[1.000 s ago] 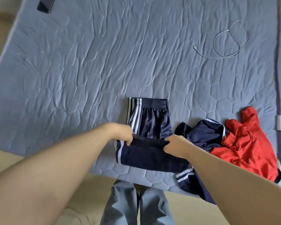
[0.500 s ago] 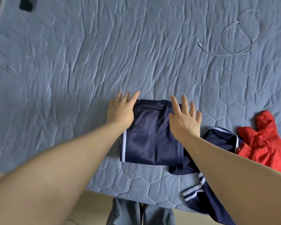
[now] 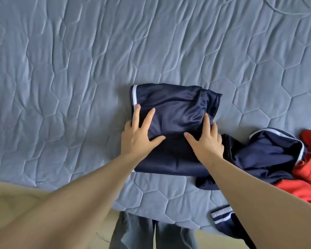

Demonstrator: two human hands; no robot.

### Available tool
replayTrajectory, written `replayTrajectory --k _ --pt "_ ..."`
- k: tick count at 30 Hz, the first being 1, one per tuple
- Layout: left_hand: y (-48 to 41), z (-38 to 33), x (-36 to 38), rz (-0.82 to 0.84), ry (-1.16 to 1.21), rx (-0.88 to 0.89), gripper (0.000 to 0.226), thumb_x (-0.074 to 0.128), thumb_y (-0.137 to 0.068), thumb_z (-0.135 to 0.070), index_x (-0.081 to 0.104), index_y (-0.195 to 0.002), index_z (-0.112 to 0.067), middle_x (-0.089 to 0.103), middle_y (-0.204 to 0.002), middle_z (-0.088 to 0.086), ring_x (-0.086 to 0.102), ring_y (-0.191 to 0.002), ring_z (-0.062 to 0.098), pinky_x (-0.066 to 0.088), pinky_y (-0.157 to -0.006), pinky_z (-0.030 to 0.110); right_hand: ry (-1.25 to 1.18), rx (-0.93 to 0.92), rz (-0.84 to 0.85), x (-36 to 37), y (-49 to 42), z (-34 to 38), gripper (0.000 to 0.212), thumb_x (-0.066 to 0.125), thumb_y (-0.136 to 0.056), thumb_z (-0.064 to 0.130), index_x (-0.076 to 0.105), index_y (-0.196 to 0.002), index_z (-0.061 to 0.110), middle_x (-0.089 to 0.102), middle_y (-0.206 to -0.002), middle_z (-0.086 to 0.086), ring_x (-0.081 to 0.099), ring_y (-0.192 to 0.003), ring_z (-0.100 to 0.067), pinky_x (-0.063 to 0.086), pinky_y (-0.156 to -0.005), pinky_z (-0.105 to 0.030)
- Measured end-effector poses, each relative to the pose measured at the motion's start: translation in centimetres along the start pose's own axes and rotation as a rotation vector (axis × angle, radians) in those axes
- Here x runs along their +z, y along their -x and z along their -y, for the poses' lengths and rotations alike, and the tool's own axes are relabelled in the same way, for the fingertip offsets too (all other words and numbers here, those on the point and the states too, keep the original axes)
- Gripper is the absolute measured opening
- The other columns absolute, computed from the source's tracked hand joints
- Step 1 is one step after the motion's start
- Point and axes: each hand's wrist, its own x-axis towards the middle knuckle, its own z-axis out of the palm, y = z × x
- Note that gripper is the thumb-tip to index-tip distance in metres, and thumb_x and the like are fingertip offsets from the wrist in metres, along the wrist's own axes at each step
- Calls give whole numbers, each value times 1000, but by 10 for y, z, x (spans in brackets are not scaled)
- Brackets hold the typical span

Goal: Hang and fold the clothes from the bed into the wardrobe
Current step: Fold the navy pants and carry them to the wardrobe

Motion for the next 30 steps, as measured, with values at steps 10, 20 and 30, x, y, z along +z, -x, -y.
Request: replayTrajectory --k 10,20,30 --pt "8 15 4 183 717 -294 78 71 -74 -44 20 -128 -67 37 -126 -23 36 -110 -7 27 -89 15 -509 8 74 18 -1 -12 71 58 -86 44 11 -138 58 47 -118 15 49 -103 -12 40 -86 -27" --pt "46 30 -41 385 848 -419 68 69 -79 -38 32 -135 -50 34 -125 -29 34 -115 -4 28 -92 18 -936 181 296 8 58 -15 62 70 -81 22 44 -132 43 62 -119 11 60 -99 -5 49 -72 -22" --pt "137 17 -118 231 1071 -609 55 68 -81 -37 43 -130 -37 54 -112 -16 56 -95 0 43 -70 14 -752 65 366 -50 139 26 61 68 -84 20 40 -137 34 60 -100 13 61 -86 -7 48 -56 -17"
